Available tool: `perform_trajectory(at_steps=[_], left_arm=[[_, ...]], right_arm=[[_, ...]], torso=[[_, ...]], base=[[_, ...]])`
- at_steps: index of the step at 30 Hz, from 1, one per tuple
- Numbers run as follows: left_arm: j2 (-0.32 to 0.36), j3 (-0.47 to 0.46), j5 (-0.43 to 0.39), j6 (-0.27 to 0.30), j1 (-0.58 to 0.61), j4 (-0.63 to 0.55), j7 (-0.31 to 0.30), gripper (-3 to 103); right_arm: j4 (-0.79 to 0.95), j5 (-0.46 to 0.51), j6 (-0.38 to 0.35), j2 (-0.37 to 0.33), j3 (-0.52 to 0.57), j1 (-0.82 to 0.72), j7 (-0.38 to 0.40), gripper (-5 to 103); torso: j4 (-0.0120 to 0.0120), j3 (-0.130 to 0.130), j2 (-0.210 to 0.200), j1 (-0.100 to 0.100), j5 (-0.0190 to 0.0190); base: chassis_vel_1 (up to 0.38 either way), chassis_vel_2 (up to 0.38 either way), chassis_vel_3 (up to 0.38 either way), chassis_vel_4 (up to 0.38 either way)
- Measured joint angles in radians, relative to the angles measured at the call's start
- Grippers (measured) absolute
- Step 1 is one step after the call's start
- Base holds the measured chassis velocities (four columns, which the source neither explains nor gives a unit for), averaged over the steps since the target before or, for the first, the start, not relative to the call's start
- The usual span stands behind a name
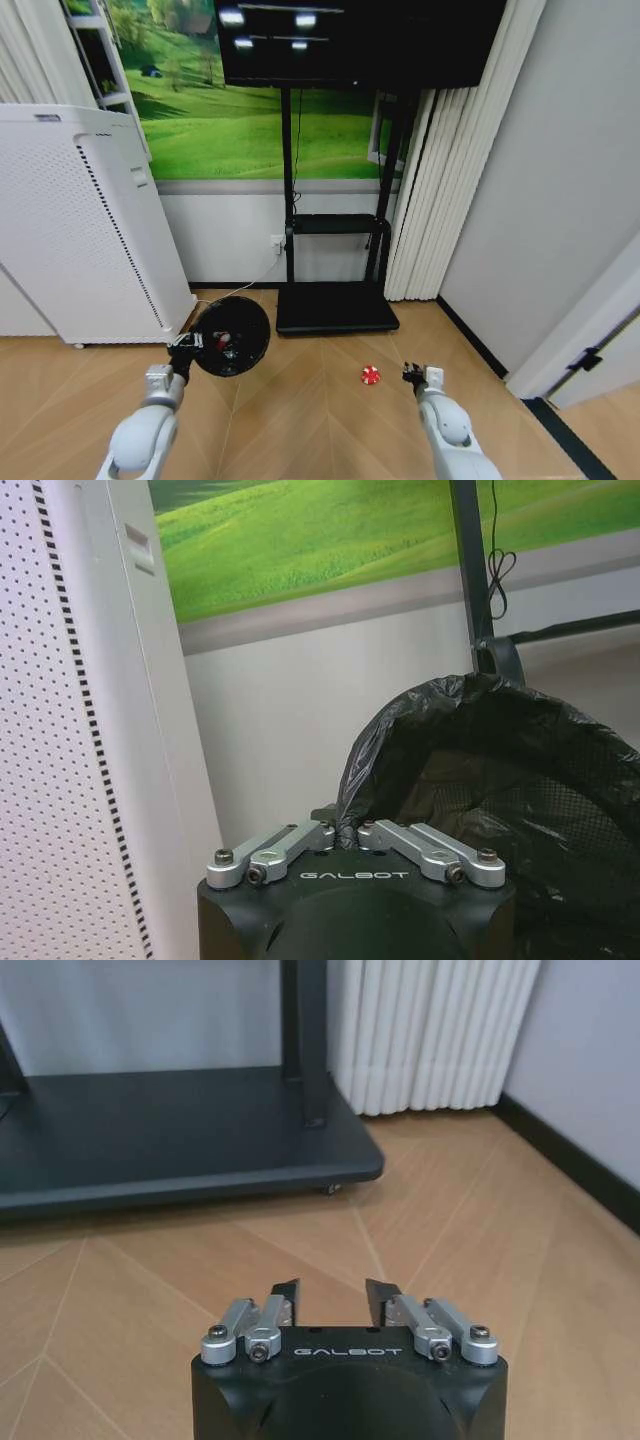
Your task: Pick up the trash bin and place the garbage on the floor into it.
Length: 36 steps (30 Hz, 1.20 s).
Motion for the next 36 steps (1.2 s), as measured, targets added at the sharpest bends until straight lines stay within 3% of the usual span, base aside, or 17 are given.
perform_trajectory(at_steps=[7,8,14,17,22,28,36], left_arm=[[0.002,-0.001,0.04,0.025,0.014,-0.007,0.01,4],[0.002,-0.001,0.04,0.025,0.014,-0.007,0.01,4],[0.01,-0.01,0.056,0.03,0.03,0.008,0.04,4],[0.006,-0.025,0.07,0.031,0.04,0.017,0.044,4],[-0.009,-0.045,0.086,0.048,0.051,0.023,0.009,4],[-0.027,-0.059,0.128,0.046,0.028,0.075,-0.088,4],[-0.033,-0.064,0.179,0.054,0.009,0.124,-0.148,4]], right_arm=[[-0.185,-0.059,0.068,-0.002,-0.019,0.091,-0.037,65],[-0.185,-0.059,0.068,-0.002,-0.019,0.091,-0.037,65],[-0.251,-0.071,0.055,-0.015,-0.021,0.128,-0.066,91],[-0.292,-0.078,0.057,-0.012,-0.032,0.149,-0.072,99],[-0.343,-0.082,0.06,0.001,-0.041,0.181,-0.073,100],[-0.433,-0.087,0.106,0.012,-0.047,0.22,-0.078,100],[-0.56,-0.093,0.149,0.027,-0.044,0.279,-0.083,100]], torso=[[0.0,0.0,0.0,0.0,-0.0001],[0.0,0.0,0.0,0.0,-0.0001],[-0.0002,0.0,0.0,0.0,-0.0002],[-0.0004,0.0,0.0,0.0,0.0],[0.0002,0.0,0.0,0.0,0.0001],[-0.0003,0.0,0.0,0.0,-0.0002],[-0.0001,0.0,0.0,0.0,-0.0001]], base=[[0.0,0.0,0.0,0.0],[0.0,0.0,0.0,0.0],[0.0,0.0,0.0,0.0],[0.0,0.0,0.0,0.0],[0.0,0.0,0.0,0.0],[0.0,0.0,0.0,0.0],[0.0,0.0,0.0,0.0]])
